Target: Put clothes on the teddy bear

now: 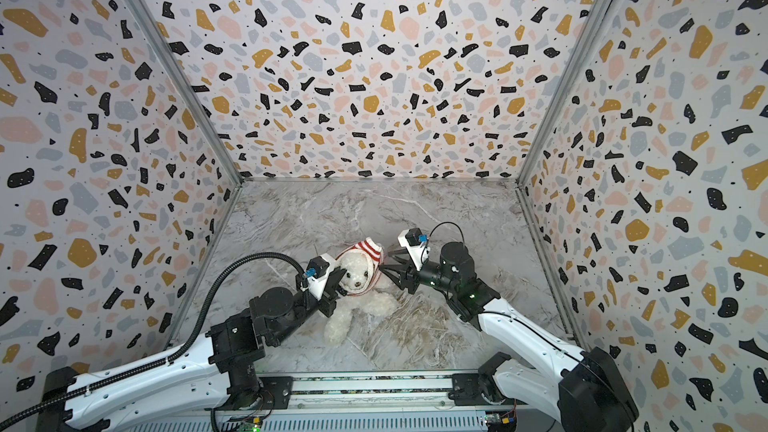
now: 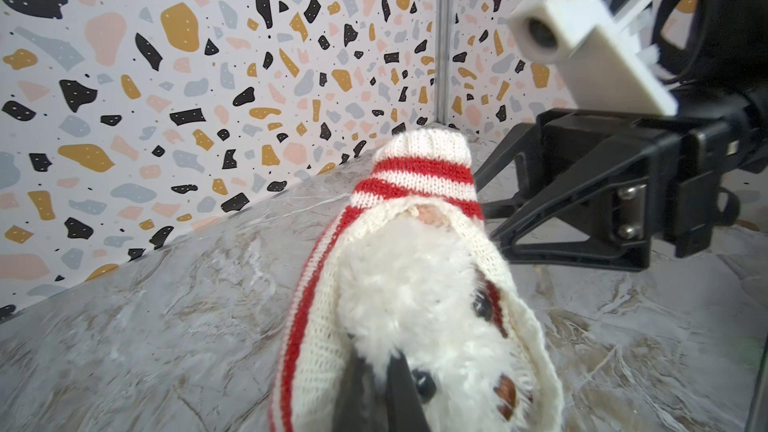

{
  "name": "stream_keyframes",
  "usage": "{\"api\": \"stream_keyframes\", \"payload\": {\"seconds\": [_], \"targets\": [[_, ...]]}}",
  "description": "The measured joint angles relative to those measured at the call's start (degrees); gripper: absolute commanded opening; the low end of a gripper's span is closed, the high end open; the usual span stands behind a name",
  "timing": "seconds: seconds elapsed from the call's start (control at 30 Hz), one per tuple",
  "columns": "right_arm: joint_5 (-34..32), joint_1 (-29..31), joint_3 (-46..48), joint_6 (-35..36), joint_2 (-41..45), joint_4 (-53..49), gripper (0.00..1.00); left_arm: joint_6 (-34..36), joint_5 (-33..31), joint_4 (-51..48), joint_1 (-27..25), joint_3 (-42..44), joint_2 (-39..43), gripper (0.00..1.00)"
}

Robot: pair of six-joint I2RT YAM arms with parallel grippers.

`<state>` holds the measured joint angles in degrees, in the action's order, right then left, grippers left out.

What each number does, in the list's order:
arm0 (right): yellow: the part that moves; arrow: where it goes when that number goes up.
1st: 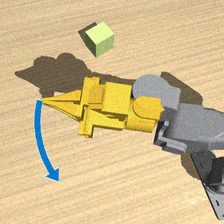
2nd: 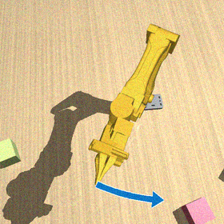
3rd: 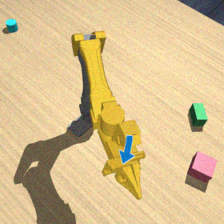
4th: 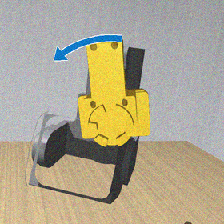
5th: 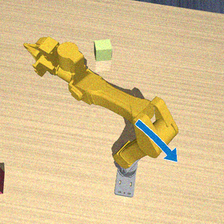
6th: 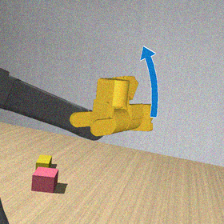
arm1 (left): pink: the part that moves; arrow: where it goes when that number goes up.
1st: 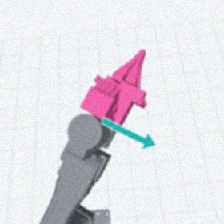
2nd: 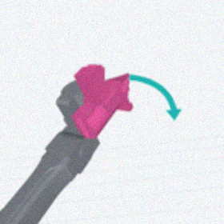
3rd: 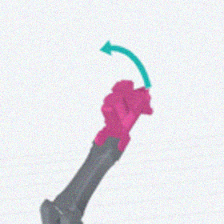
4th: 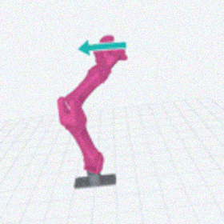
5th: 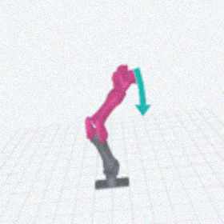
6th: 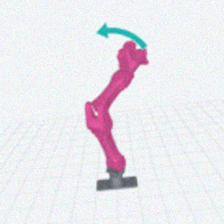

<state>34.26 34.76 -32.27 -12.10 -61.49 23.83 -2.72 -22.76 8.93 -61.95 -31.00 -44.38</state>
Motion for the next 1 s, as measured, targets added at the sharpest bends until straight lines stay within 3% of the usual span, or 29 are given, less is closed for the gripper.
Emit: {"api": "stream_keyframes", "payload": {"seconds": [0.2,0.37,0.67,1.0], "targets": [[1.07,-0.02,-0.5,-0.94,-1.51,-0.11,0.25,-0.04,2.84,0.24,0.02,0.04,0.13,0.0],[0.9,-0.46,-0.9,-1.31,-1.55,0.11,0.0,-0.04,4.57,0.39,0.02,0.07,0.37,0.0],[-0.98,-4.7,-0.37,-3.52,-1.95,0.26,0.0,-0.07,7.17,0.52,0.0,0.13,1.01,0.0],[-0.13,-5.22,0.33,-4.76,-10.23,1.73,0.0,-0.04,10.4,-0.2,0.02,0.15,0.96,0.0]]}}
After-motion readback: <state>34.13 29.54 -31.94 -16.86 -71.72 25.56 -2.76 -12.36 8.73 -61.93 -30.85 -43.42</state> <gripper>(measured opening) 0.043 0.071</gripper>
